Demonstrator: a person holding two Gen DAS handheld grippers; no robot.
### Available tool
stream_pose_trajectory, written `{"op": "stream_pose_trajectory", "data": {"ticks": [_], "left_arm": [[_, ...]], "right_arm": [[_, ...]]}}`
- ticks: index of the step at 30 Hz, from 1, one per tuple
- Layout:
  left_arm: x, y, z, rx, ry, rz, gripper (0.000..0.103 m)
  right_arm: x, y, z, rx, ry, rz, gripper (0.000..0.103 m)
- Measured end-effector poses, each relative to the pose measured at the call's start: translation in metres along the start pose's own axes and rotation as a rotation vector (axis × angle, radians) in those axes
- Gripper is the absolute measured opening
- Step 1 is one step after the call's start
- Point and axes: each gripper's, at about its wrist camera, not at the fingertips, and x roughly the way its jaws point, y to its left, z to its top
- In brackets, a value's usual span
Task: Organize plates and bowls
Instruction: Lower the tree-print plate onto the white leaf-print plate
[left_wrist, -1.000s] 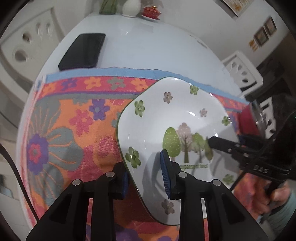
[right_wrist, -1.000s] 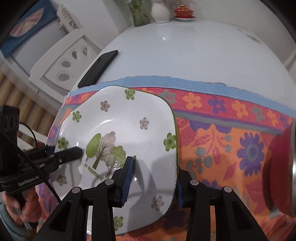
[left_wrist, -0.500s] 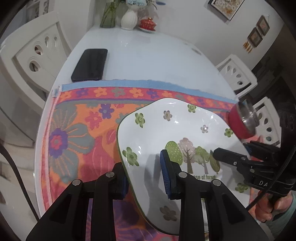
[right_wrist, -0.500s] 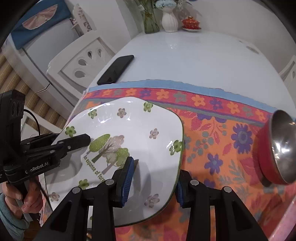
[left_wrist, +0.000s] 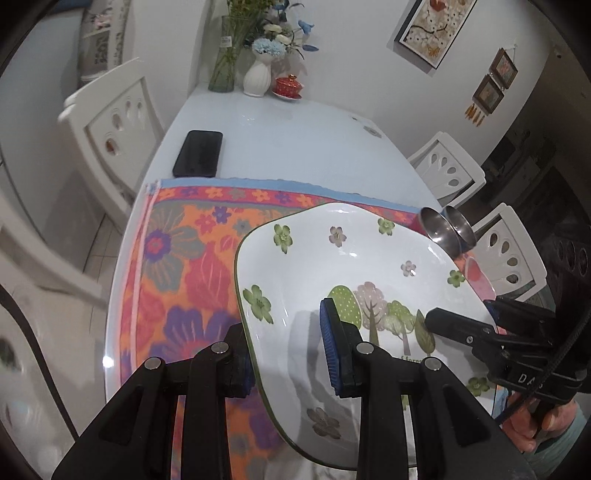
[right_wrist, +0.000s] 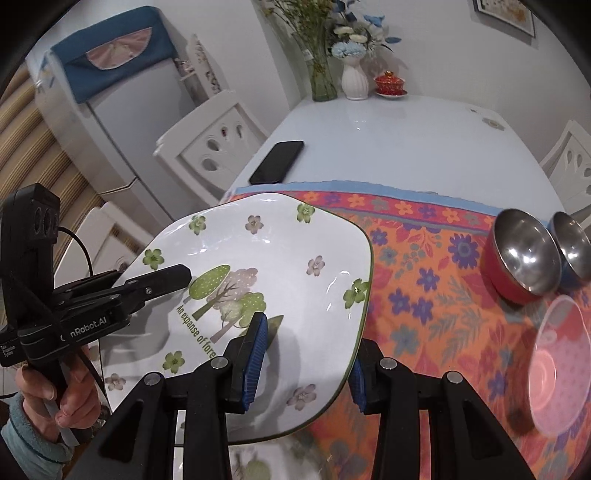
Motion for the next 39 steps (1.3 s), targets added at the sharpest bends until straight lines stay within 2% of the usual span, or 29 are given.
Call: {"op": "stream_pose_trajectory", "data": {"ticks": [8, 15, 22, 29, 39], "left_arm": [[-0.031, -0.018, -0.058, -0.023, 0.0, 0.035, 0.025], [-0.035, -0.026, -0.111, -0.051, 0.061, 0.04, 0.025], [-0.04, -0.027, -0.153, -0.085, 0.105, 0.047, 0.025], [-0.039, -0.029, -0.176, -0.108, 0.133, 0.054, 0.025], [-0.03, -0.026, -0.178, -0.112, 0.152, 0.054, 0.025]], "right_arm": [[-0.029, 0.022, -0.06, -0.017, 0.023, 0.017, 0.039], [-0.036, 0.021, -0.114, -0.011, 0.086, 0.035, 0.039], [-0.035, 0.022, -0.154, -0.014, 0.145, 0.058, 0.039], [-0.031, 0.021, -0.174, -0.024, 0.188, 0.059, 0.039], [-0.021, 0.016, -0.177, -0.017, 0.206, 0.037, 0.039]]}}
